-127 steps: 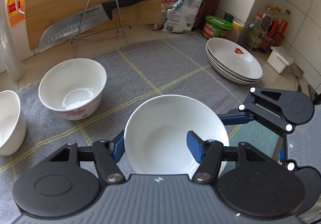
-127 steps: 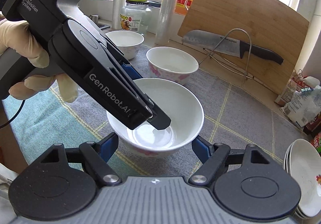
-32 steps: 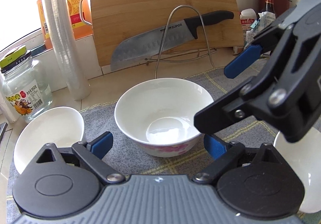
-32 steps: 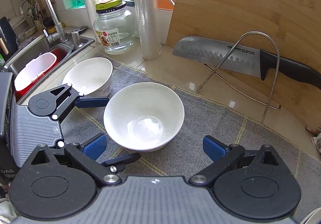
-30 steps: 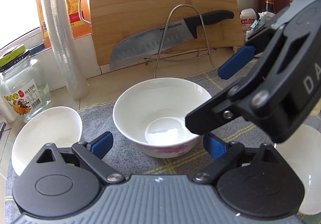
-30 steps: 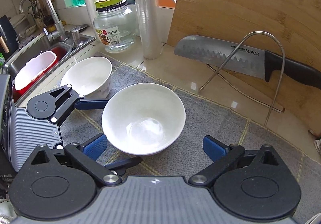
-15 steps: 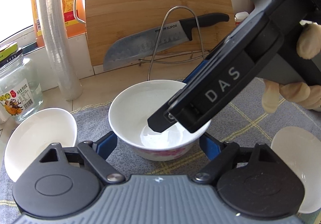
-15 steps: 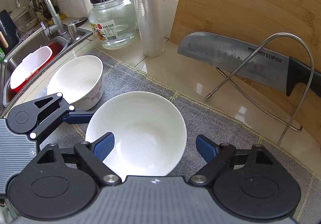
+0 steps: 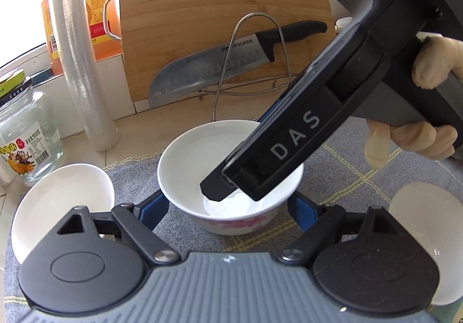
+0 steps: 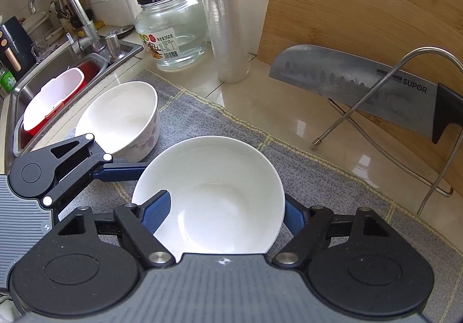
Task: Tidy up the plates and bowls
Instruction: 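Lift and carry the bowl with the right gripper toward another flowered bowl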
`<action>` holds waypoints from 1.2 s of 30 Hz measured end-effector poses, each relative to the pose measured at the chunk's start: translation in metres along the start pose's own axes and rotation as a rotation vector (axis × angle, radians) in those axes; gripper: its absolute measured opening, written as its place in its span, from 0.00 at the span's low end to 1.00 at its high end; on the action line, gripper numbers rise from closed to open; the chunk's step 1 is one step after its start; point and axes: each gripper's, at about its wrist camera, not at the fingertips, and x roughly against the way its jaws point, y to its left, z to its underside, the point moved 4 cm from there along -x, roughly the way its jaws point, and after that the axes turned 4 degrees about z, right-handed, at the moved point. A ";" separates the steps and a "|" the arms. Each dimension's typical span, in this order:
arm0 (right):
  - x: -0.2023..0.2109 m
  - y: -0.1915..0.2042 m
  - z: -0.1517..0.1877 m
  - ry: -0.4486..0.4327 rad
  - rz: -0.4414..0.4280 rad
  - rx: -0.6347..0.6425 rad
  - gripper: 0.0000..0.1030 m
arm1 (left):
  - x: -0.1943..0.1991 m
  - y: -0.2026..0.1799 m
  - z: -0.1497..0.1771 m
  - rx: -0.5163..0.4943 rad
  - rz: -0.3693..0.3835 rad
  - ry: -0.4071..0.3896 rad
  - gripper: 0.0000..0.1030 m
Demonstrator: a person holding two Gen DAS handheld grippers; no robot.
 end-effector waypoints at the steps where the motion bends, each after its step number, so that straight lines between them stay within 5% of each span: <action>1: 0.000 0.000 0.000 0.000 -0.003 -0.004 0.83 | 0.000 0.000 0.000 -0.002 0.001 0.000 0.86; 36: 0.090 0.030 0.042 -0.069 0.017 -0.059 0.83 | 0.073 -0.049 -0.008 -0.059 0.067 -0.006 0.86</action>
